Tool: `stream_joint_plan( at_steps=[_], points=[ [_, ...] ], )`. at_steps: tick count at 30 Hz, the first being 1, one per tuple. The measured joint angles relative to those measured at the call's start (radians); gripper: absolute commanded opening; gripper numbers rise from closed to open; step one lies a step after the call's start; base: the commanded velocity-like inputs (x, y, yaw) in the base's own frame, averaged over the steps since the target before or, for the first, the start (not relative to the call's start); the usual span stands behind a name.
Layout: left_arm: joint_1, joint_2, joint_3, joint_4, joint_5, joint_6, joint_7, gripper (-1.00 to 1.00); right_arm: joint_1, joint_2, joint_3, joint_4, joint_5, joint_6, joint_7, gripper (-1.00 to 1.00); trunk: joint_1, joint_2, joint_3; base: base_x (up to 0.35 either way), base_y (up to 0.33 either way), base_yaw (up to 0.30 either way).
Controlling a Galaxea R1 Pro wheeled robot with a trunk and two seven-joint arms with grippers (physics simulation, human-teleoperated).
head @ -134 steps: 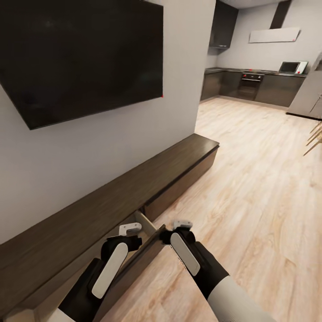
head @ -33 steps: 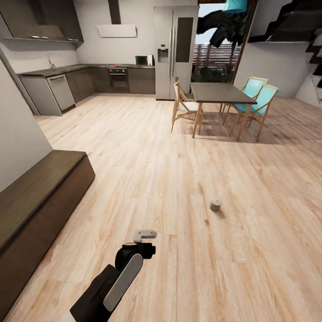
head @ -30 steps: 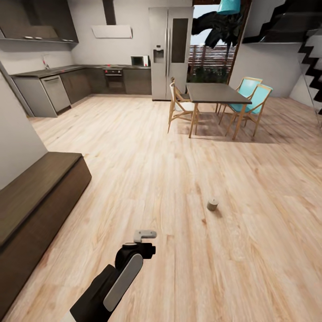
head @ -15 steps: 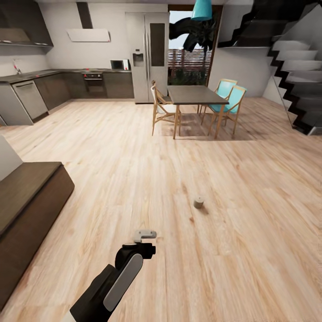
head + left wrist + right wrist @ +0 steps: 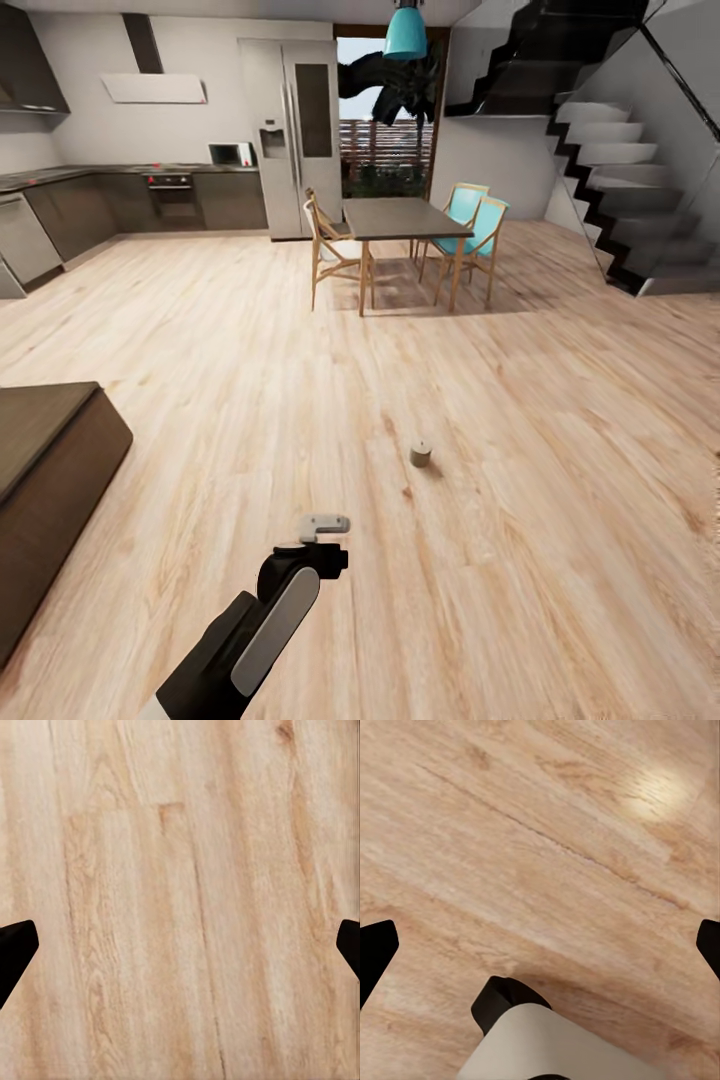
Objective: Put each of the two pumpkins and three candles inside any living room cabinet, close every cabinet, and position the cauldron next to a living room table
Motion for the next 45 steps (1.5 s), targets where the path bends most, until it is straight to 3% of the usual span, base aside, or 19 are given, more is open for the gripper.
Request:
stream_joint_plan(
  at_steps=[6, 8, 10, 13, 20, 26, 31, 35, 37, 43, 45],
  points=[
    [0.0, 0.0, 0.0, 0.0, 0.001, -0.001, 0.0, 1.0, 0.0, 0.005, 0.004, -0.001, 0.002, -0.002, 0.0, 1.0, 0.0, 0.0, 0.008, 0.003, 0.004, -0.188],
    [0.0, 0.0, 0.001, 0.0, 0.002, -0.001, 0.0, 1.0, 0.0, 0.006, 0.019, -0.002, 0.009, -0.002, 0.0, 1.0, 0.0, 0.0, 0.011, 0.056, 0.081, -0.155],
    [0.0, 0.0, 0.002, 0.001, 0.003, -0.001, 0.0, 1.0, 0.0, 0.004, 0.076, -0.002, 0.034, -0.005, 0.0, 1.0, 0.0, 0.0, 0.013, 0.148, 0.154, -0.061],
    [0.0, 0.0, 0.002, 0.002, 0.004, -0.001, 0.0, 1.0, 0.0, 0.006, 0.12, -0.002, 0.049, -0.027, 0.0, 1.0, 0.0, 0.0, 0.018, 0.077, 0.07, 0.04],
    [0.0, 0.0, 0.003, 0.013, 0.006, -0.006, 0.001, 1.0, 0.0, 0.008, 0.142, -0.002, 0.055, -0.059, 0.0, 1.0, 0.0, 0.0, 0.028, 0.01, 0.009, 0.172],
    [0.0, -0.001, 0.019, 0.074, 0.003, -0.007, 0.0, 1.0, 0.0, 0.007, 0.207, -0.002, 0.056, -0.062, 0.0, 1.0, 0.0, 0.0, 0.037, 0.178, 0.047, 0.202],
    [0.0, -0.01, 0.022, 0.097, 0.006, -0.008, 0.0, 1.0, -0.001, 0.005, 0.218, -0.003, 0.056, -0.062, 0.0, 1.0, -0.001, 0.0, 0.044, 0.316, 0.036, 0.205],
    [0.0, -0.044, 0.022, 0.222, 0.0, -0.07, -0.001, 1.0, -0.001, 0.002, 0.219, -0.001, 0.056, -0.062, 0.0, 1.0, -0.001, 0.0, 0.049, 0.342, 0.005, 0.205],
    [0.0, -0.064, 0.022, 0.343, -0.005, -0.154, 0.0, 1.0, -0.001, -0.001, 0.22, -0.001, 0.055, -0.062, 0.0, 1.0, -0.001, 0.0, 0.052, 0.347, 0.001, 0.201],
    [0.0, -0.073, 0.019, 0.475, -0.01, -0.256, -0.007, 1.0, 0.0, -0.001, 0.221, 0.0, 0.055, -0.062, 0.0, 1.0, -0.001, 0.0, 0.055, 0.349, 0.0, 0.059],
    [0.0, -0.075, 0.011, 0.487, -0.012, -0.267, -0.055, 1.0, 0.0, -0.001, 0.224, 0.008, 0.055, -0.062, 0.0, 1.0, -0.001, 0.0, 0.055, 0.35, 0.0, 0.005]
  ],
)
